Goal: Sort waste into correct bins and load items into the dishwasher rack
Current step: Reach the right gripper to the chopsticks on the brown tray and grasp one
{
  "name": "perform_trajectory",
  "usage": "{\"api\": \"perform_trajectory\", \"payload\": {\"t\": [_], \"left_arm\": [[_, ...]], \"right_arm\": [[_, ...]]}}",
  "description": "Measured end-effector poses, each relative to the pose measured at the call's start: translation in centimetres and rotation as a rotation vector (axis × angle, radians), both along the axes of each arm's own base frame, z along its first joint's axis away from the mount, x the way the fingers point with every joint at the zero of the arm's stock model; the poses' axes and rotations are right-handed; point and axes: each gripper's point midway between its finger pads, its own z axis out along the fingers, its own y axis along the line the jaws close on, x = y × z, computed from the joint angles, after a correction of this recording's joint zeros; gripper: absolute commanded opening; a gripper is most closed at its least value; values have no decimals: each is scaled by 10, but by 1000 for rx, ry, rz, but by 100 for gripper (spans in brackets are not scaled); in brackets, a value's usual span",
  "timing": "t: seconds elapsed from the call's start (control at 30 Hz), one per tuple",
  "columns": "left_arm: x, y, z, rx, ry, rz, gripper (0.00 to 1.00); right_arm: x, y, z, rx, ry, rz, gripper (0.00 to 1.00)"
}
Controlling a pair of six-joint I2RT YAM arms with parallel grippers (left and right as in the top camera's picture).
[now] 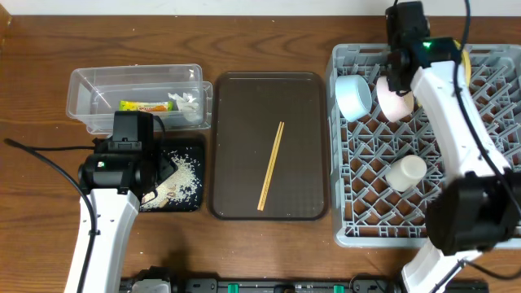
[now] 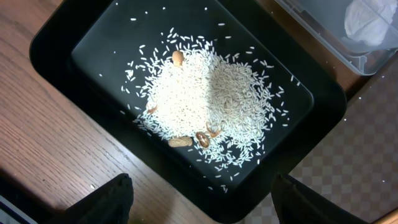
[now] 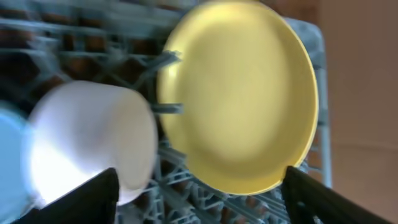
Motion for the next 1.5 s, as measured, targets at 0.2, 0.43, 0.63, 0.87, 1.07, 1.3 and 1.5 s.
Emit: {"api": "perform_trajectory", "payload": {"t": [0.2,0.43,0.63,0.87,1.07,1.3,1.5], "left_arm": [[0,0,0,0,0,0,74],[0,0,0,0,0,0,74],[0,0,0,0,0,0,74],[0,0,0,0,0,0,74],[0,0,0,1,1,-1,74],[-2,0,-1,9,15,-30,74],[-2,0,-1,18,22,-61,74]], "right_arm": [[-22,56,47,328,-86,176,75],[-56,141,48,578,17,380,77],[-78,214,22,661,139,466,75],[-108,267,-42,669,317,396,66],[-132,290,-107,633,459,289,61],[-150,304,-162,582,561,192,61],[-158,304,-185,554,603,147,58]]}}
